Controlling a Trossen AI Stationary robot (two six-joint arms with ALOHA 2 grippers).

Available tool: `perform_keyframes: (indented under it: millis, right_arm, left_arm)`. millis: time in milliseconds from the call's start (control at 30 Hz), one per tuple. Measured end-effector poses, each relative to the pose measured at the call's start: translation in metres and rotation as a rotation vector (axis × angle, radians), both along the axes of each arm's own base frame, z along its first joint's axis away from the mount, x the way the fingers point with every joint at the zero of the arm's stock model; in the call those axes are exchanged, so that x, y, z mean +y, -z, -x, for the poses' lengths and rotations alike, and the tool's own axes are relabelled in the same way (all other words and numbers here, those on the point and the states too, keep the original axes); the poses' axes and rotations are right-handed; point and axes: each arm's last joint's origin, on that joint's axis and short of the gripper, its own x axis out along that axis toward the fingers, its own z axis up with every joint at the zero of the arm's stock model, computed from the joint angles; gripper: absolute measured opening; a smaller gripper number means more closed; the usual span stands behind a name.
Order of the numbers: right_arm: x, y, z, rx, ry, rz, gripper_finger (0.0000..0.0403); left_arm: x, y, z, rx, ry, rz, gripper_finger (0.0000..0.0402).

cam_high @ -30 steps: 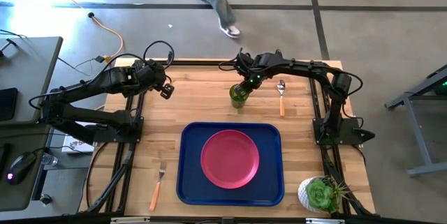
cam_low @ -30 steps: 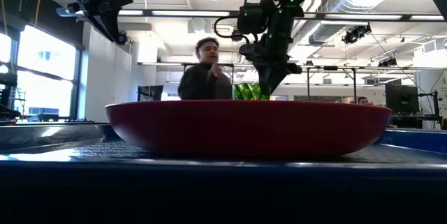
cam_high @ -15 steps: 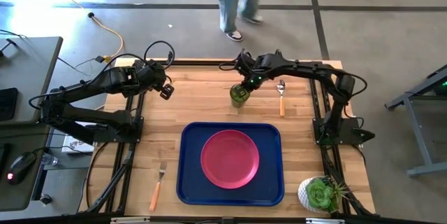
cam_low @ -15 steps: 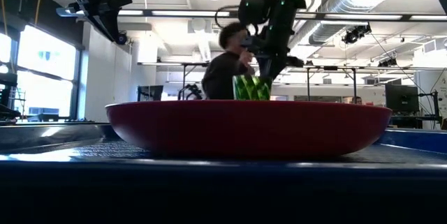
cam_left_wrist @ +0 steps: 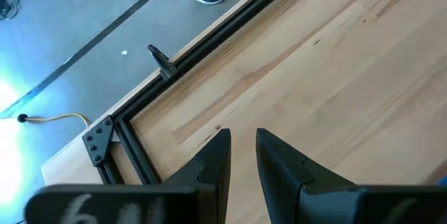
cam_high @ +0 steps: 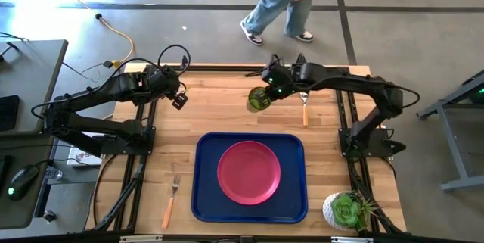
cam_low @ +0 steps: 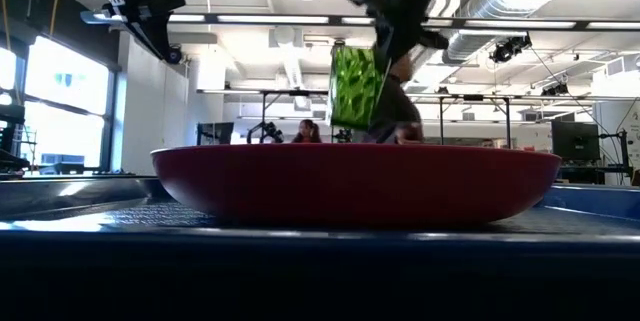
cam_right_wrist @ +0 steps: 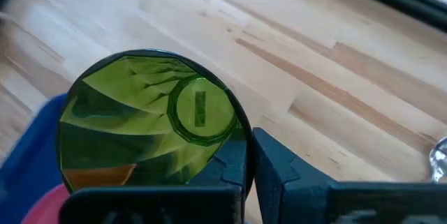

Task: Pick and place plate/cup/fork/spoon on tray
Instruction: Put the green cup on the blue serving tray to the top right of the pink plate

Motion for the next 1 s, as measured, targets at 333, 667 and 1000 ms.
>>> perform_keyframes:
  millis: [333, 667, 1000]
  right_arm:
    - [0.045, -0.035, 0.033, -0.048, 0.076, 0.045, 0.0001]
    - [0.078, -0.045, 0.068, 0.070, 0.025, 0.039, 0.0001]
    - [0.099, -0.042, 0.082, 0.221, -0.185, -0.002, 0.0000]
  left_arm:
    - [-0.001, 0.000, -0.001, 0.018, 0.049, 0.017, 0.0060]
    - [-0.001, 0.001, -0.001, -0.003, 0.048, 0.043, 0.0060]
    - [-0.002, 0.001, -0.002, -0.023, 0.052, 0.072, 0.0060]
